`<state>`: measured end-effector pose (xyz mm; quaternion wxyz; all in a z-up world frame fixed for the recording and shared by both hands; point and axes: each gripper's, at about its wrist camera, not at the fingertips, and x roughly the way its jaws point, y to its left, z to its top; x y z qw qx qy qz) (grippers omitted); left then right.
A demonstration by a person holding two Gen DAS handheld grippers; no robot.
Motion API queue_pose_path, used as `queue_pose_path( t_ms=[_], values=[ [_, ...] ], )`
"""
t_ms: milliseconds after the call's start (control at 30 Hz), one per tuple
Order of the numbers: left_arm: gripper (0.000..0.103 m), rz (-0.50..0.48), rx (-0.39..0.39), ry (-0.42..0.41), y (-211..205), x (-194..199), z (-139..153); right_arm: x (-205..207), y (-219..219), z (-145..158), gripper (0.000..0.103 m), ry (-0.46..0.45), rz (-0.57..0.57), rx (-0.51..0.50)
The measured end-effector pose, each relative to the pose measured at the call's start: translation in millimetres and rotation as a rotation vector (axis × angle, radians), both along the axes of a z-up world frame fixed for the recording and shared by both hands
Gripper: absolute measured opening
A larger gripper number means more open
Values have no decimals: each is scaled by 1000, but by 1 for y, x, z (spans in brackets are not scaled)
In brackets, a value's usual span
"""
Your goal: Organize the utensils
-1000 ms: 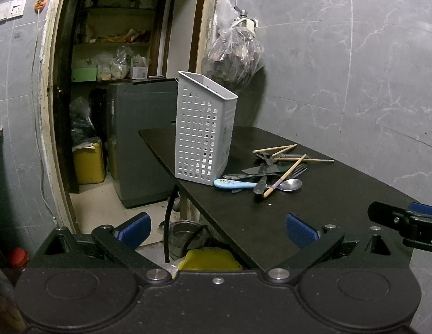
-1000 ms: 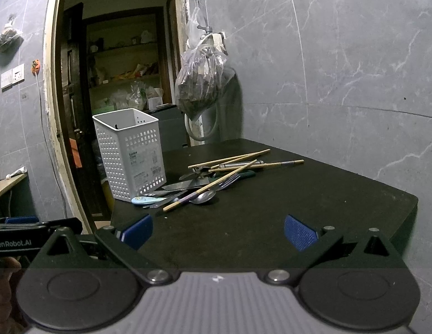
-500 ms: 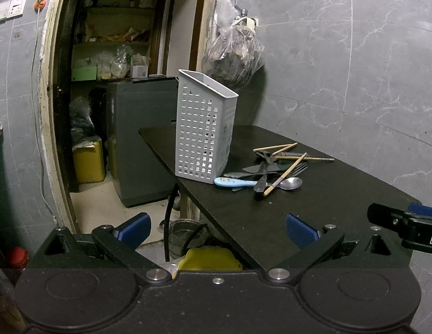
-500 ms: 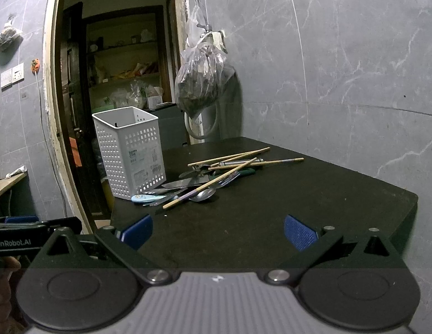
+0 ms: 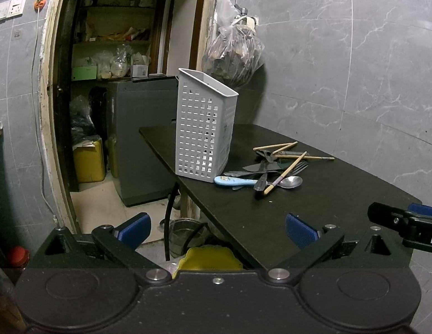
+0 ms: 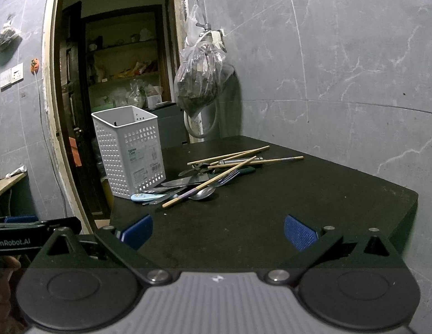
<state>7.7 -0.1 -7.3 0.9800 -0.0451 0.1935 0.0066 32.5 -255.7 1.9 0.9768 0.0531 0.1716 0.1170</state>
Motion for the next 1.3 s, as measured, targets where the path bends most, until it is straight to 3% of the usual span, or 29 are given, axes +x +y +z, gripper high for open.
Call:
queue_pose_path(
  t_ms=[900,1133,1300],
  values=[
    [102,5,-7,43,7,13,-1,8,0,-3,103,24,-3,-14],
    [102,20,38,3,17,33,14,17,0,5,103,10,-5,-43],
    [102,-21,82,-40,32,48,26,27,-1,20,103,8,50,-2]
  ],
)
